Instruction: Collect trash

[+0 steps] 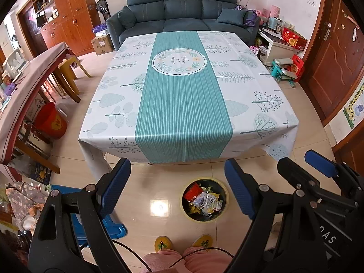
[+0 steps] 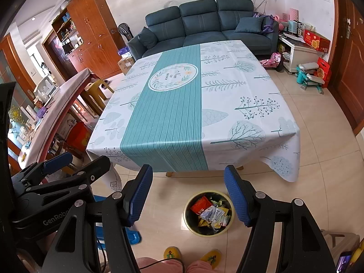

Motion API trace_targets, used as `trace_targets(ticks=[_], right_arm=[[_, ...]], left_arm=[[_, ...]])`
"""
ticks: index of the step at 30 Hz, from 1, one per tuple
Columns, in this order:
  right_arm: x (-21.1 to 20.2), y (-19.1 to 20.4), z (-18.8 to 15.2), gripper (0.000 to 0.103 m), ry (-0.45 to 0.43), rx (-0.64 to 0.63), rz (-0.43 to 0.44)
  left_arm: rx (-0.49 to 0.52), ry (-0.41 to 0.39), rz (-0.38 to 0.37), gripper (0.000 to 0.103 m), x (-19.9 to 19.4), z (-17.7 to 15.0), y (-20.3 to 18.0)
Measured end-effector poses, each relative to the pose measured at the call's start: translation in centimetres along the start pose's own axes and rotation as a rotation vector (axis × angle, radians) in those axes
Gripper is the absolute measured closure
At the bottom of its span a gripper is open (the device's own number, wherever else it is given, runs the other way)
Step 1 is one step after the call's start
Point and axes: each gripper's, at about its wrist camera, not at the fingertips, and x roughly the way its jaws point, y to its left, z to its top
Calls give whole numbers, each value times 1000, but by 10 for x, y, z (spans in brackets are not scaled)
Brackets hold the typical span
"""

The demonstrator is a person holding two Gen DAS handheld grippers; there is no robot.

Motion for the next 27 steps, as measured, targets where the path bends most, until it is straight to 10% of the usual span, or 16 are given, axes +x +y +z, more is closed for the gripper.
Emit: trace_targets(ticks=[27], right_arm=[[1,2,0,37,1,1,0]], left_arm=[[-5,3,7,21,-1,1,5]])
